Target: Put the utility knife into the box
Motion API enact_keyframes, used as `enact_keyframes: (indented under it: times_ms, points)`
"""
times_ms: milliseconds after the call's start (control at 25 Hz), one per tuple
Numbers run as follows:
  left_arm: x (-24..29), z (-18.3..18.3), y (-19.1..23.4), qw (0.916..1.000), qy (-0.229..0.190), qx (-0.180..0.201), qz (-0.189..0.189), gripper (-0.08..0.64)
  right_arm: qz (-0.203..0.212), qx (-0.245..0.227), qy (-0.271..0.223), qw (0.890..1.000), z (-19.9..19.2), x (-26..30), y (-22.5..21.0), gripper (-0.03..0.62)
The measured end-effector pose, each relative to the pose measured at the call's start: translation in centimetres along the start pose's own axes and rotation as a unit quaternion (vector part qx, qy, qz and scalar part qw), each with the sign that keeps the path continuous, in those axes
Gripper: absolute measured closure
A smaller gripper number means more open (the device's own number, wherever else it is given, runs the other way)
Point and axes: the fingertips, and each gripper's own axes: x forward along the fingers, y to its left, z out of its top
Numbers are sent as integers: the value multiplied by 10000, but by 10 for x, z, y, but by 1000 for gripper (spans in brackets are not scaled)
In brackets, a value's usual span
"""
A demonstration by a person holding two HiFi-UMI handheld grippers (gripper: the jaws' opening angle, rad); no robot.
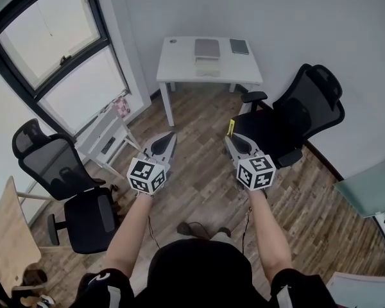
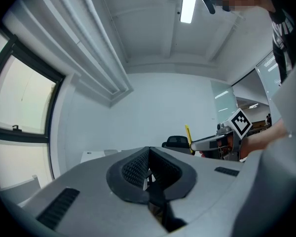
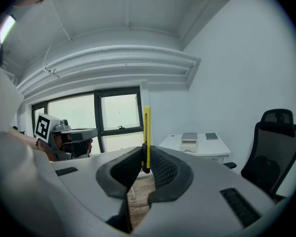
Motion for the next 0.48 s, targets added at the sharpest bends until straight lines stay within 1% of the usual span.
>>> enact_keyframes:
  times_ms: [200, 480]
  points:
    - [-4, -1, 28, 10000, -13, -55, -14, 534, -30, -63, -1, 10000, 4, 20, 14, 528]
    - [11, -8, 48, 9999, 28, -114, -14, 534, -58, -49, 45, 10000, 4, 41, 1, 528]
